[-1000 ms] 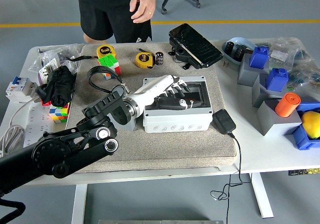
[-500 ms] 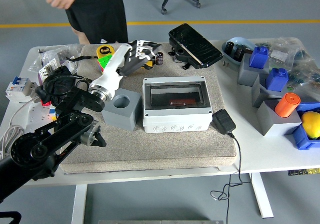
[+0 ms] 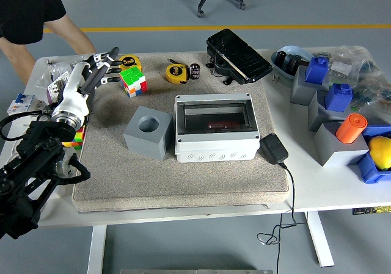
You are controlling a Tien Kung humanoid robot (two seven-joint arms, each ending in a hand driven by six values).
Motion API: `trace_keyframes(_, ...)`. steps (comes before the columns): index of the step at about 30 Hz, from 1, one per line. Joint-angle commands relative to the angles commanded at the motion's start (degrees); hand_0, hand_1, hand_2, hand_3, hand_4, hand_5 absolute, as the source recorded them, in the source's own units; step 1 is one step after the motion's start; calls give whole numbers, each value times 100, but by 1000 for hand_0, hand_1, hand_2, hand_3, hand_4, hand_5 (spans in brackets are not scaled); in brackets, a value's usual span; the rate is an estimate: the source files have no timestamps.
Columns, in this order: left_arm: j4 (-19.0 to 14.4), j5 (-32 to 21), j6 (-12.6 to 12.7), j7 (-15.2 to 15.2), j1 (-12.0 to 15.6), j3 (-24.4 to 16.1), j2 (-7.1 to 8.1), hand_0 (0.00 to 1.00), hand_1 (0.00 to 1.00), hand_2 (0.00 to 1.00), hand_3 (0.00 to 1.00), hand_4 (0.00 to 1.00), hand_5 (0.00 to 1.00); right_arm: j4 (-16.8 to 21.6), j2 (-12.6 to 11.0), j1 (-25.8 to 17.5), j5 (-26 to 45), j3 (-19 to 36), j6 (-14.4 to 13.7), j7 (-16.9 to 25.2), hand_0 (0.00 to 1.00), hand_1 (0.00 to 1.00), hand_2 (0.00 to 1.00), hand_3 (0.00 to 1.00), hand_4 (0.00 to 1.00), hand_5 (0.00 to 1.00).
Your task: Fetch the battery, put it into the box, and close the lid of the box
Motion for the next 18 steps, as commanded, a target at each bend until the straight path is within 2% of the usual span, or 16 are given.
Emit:
trace_keyframes(10,-59,63,-54,-74,299,-759,101,510,633,625,654,998,605,1,0,66,8,-34,-16,-4,574,643,668,586,948,483)
trace_keyframes(18,-78,128,-91,-41,354,-1045,144,506,631,624,651,998,598,-5,-9,55,20,-75,-8,-13,574,643,668,585,947,484)
